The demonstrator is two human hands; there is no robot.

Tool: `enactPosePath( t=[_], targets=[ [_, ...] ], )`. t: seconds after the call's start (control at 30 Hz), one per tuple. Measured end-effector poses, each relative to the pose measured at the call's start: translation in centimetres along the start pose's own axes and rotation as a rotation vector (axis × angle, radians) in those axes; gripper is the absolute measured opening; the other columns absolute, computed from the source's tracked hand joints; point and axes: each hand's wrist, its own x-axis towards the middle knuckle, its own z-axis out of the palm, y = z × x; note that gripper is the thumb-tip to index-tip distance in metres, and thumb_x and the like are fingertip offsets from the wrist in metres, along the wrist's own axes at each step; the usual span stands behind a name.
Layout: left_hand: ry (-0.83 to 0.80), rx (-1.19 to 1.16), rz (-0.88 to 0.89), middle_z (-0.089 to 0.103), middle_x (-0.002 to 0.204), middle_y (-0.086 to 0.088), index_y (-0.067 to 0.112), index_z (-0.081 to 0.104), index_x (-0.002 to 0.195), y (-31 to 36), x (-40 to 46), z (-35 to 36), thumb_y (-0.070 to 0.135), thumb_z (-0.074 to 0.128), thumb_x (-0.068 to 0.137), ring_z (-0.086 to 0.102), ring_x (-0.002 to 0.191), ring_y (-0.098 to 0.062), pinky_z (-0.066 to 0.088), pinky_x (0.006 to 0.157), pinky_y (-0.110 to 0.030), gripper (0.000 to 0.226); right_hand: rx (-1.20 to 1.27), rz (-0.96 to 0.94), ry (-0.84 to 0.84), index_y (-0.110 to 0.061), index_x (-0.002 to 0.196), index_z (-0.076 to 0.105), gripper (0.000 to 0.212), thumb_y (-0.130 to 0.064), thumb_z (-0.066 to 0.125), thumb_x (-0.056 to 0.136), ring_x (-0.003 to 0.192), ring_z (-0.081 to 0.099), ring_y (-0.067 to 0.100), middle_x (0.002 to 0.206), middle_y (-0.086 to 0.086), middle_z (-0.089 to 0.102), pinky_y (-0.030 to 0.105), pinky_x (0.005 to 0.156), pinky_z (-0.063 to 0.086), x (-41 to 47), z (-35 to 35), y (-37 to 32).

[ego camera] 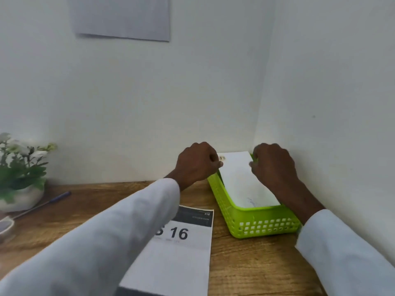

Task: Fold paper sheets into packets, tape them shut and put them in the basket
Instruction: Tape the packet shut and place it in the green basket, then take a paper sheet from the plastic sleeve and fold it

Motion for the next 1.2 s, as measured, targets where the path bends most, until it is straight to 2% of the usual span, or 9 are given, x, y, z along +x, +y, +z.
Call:
enactPosePath(
  t=[0.13,0.27,0.43,0.53,0.7,0.83,0.93,1.07,1.2],
  targets=[
    [-0.027,0.019,-0.025,0.073,0.077,0.009,0.026,0.073,0.075,-3.0,-4.7,-2.4,0.047,0.071,0.077,0.067,0.078,-0.012,0.053,0.072,-0.03,0.021,0.195,-0.27,0.164,-0.018,0.096,0.066,0.016,-0.029,0.055,0.091,0.086,0.067,0.034,0.089,0.007,0.074,0.038,0.071,0.053,-3.8,-1.6,-5.3],
    [-0.102,0.093,-0.129,0.073,0.074,0.008,0.023,0.074,0.075,-6.6,-9.2,-4.2,0.051,0.072,0.077,0.068,0.073,-0.01,0.053,0.069,-0.028,0.029,0.28,-0.511,-0.038,-0.021,0.095,0.065,0.019,-0.03,0.049,0.094,0.083,0.066,0.029,0.09,0.003,0.071,0.037,0.067,0.051,-8.4,-0.1,-9.8],
    [-0.257,0.198,-0.236,0.07,0.106,0.009,0.025,0.071,0.101,-10.4,-14.2,-5.8,0.075,0.065,0.067,0.065,0.095,-0.014,0.05,0.075,-0.03,0.061,0.208,-0.474,-0.272,-0.023,0.099,0.062,0.028,-0.047,0.062,0.085,0.1,0.061,0.022,0.107,-0.002,0.066,0.027,0.067,0.032,-10.6,2.9,-10.7],
    [-0.335,0.366,-0.278,0.058,0.132,0.006,0.027,0.059,0.123,-12.0,-16.7,-6.1,0.089,0.052,0.061,0.055,0.114,-0.016,0.045,0.087,-0.03,0.088,0.132,-0.424,-0.327,-0.022,0.107,0.063,0.044,-0.059,0.061,0.083,0.103,0.062,0.022,0.113,0.001,0.066,0.028,0.07,0.037,-11.5,3.4,-11.0],
    [-0.255,0.32,-0.344,0.056,0.135,0.001,0.023,0.054,0.128,-12.3,-18.8,-6.4,0.08,0.059,0.067,0.05,0.119,-0.019,0.04,0.086,-0.03,0.084,0.165,-0.369,-0.378,-0.021,0.11,0.066,0.049,-0.061,0.063,0.081,0.101,0.062,0.021,0.114,0.001,0.067,0.033,0.08,0.051,-12.3,3.4,-12.1],
    [-0.205,0.09,-0.463,0.058,0.133,0.0,0.021,0.054,0.126,-11.7,-19.0,-7.0,0.057,0.08,0.066,0.053,0.111,-0.018,0.042,0.082,-0.029,0.075,0.197,-0.353,-0.39,-0.021,0.109,0.066,0.045,-0.057,0.064,0.082,0.096,0.061,0.02,0.111,0.0,0.067,0.032,0.075,0.05,-12.8,3.3,-13.4],
    [-0.184,-0.221,-0.619,0.064,0.118,-0.002,0.018,0.053,0.123,-12.1,-19.3,-7.8,0.029,0.091,0.061,0.062,0.095,-0.017,0.056,0.076,-0.035,0.075,0.22,-0.355,-0.402,-0.022,0.101,0.069,0.038,-0.055,0.066,0.082,0.087,0.061,0.017,0.102,-0.002,0.069,0.03,0.067,0.048,-13.0,3.3,-14.4],
    [-0.084,-0.778,-0.819,0.067,0.096,-0.015,0.014,0.037,0.13,-12.5,-19.8,-9.5,-0.009,0.083,0.064,0.071,0.058,-0.023,0.057,0.046,-0.038,0.083,0.25,-0.349,-0.414,-0.022,0.099,0.07,0.038,-0.055,0.067,0.081,0.082,0.06,0.014,0.098,-0.004,0.07,0.027,0.064,0.046,-12.7,3.6,-15.1],
    [-0.012,-0.988,-0.857,0.068,0.099,-0.022,0.014,0.028,0.144,-13.3,-20.1,-10.1,-0.011,0.079,0.068,0.071,0.056,-0.031,0.056,0.044,-0.038,0.096,0.326,-0.338,-0.398,-0.022,0.109,0.069,0.043,-0.055,0.067,0.082,0.087,0.055,0.011,0.107,-0.006,0.067,0.024,0.062,0.037,-12.7,4.1,-15.9]
  ],
)
